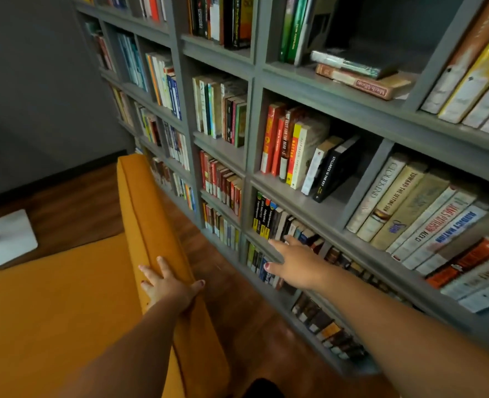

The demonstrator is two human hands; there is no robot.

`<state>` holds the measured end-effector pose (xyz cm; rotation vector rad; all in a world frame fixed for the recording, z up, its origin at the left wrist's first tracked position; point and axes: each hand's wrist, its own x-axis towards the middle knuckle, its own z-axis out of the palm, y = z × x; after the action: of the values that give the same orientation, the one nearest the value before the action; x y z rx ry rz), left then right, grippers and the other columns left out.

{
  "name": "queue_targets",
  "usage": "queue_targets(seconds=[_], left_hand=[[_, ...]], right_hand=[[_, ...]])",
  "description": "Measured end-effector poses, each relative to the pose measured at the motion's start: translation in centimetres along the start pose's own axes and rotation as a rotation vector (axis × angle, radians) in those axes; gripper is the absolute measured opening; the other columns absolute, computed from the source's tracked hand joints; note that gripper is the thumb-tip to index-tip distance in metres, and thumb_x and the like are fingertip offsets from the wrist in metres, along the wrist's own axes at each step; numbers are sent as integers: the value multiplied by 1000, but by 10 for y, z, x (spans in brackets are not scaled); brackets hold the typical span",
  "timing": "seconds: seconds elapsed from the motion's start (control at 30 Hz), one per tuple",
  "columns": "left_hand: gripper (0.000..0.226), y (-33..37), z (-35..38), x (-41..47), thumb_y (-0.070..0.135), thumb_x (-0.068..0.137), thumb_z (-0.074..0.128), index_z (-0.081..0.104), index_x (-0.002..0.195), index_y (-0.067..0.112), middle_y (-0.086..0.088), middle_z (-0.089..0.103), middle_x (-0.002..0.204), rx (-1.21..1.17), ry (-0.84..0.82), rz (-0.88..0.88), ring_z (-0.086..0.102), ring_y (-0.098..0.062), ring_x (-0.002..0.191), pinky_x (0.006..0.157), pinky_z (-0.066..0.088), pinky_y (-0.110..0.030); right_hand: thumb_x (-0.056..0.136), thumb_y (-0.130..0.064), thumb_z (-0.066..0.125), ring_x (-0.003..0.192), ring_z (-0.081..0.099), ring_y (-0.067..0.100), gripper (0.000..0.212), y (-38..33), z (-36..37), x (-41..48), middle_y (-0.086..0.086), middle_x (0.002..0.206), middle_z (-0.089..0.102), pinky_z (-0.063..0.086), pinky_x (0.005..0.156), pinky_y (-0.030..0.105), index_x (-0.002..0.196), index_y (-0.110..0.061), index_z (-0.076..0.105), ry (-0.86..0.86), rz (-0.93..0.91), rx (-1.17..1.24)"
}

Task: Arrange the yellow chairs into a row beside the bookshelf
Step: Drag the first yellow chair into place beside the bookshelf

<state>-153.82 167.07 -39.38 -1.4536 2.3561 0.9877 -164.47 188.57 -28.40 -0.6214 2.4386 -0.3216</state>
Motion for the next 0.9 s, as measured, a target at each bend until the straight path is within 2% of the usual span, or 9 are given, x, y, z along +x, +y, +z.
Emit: queue_targets(seconds=[0.23, 0.4, 0.57, 0.7, 0.9], left_hand=[[136, 11, -5, 39, 63, 63, 77, -21, 150, 25, -21, 10, 157, -167, 109, -178, 26, -43, 139, 109, 31, -57], [124, 13, -16, 60, 66, 68, 71, -10, 153, 24, -18, 29, 147, -251, 104, -213, 44, -41, 125, 98, 45, -53], [121, 15, -27, 72, 65, 69, 71, -10, 151, 32, -12, 29, 149, -327, 66, -235, 46, -37, 125, 93, 50, -50], [117, 14, -26, 70, 67, 71, 68, -10, 151, 35, -9, 25, 153, -363, 75, -253, 45, -35, 127, 96, 48, -49], [105, 8, -20, 58, 67, 76, 62, 0, 154, 31, -2, 23, 157, -425, 131, -246, 40, -27, 134, 102, 45, -43]], right_hand=[[96, -50, 47, 147, 10, 30, 71, -17, -11, 74, 2, 162, -4, 20, 118, 43, 154, -31, 12, -115, -112, -109], [96, -51, 47, 147, 9, 30, 69, -48, -20, 134, 1, 162, -2, 20, 117, 45, 153, -32, 13, -177, -149, -120], [97, -50, 45, 147, 11, 27, 66, -92, -15, 174, 1, 161, 3, 20, 117, 42, 153, -30, 17, -228, -245, -117], [98, -50, 42, 145, 19, 27, 63, -123, 0, 194, 3, 160, 13, 22, 114, 40, 152, -26, 22, -293, -273, -82], [99, -50, 37, 142, 25, 31, 63, -157, 22, 205, 8, 158, 22, 25, 114, 46, 152, -19, 23, -381, -267, -43]])
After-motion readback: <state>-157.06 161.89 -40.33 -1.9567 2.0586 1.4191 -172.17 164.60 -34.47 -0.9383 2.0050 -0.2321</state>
